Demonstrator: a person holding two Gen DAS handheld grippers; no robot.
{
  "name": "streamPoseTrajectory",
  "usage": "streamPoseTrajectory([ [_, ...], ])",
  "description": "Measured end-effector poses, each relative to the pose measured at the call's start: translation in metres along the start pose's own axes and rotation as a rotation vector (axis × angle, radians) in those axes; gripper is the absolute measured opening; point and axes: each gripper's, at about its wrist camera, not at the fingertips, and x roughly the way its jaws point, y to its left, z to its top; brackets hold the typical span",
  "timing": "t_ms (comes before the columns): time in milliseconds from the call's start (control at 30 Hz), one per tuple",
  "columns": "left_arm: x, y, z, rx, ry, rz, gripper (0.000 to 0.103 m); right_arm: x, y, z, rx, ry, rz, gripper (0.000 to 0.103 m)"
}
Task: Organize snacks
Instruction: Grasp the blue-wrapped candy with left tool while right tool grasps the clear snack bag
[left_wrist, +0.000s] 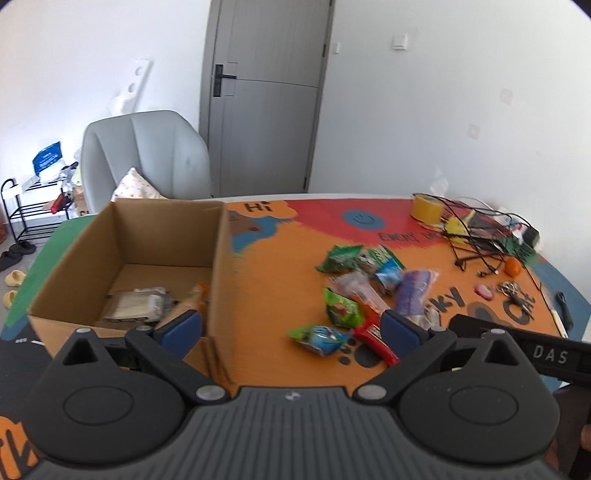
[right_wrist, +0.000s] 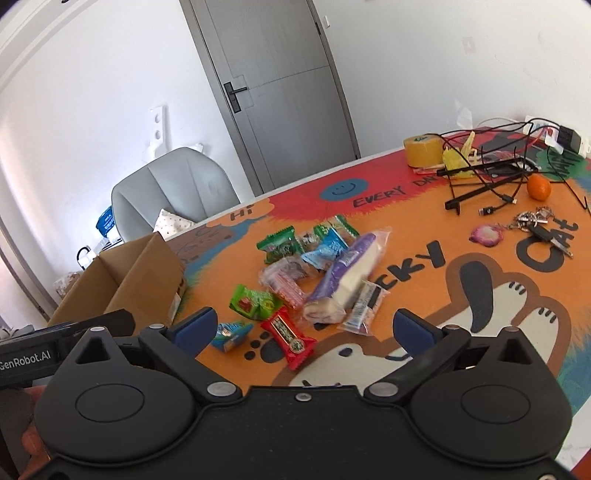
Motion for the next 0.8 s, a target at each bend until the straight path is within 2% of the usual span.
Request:
streamPoseTrajectory([
  [167, 0.010, -0.013, -0.006, 0.022, 0.005, -0.042, 0.102, 0.004, -0.008, -0.005, 0.001, 0.006, 0.002, 0.103],
  [333, 0.019, -0.020, -0.011, 0.015, -0.008, -0.072, 0.102, 0.011, -0.023, -0.008, 0.037, -0.009, -0.044, 0.101],
  [400, 0.024, -0.023, -0.012, 0.014, -0.017, -0.075, 0.101, 0.015, -0.028, -0.008, 0.046, -0.007, -0.062, 0.086],
  [500, 0.034, -0.027, -0.013, 0.021, -0.003, -0.078, 0.099, 0.023, -0.034, -0.010, 0.056, 0.014, -0.064, 0.073],
  [700, 0.054, -0.035, -0.020, 0.033, 0.014, -0.077, 0.083, 0.036, -0.040, -0.013, 0.076, 0.031, -0.075, 0.060],
  [800, 0.066, -0.036, -0.023, 0.031, 0.031, -0.069, 0.074, 0.042, -0.043, -0.013, 0.089, 0.036, -0.072, 0.058],
])
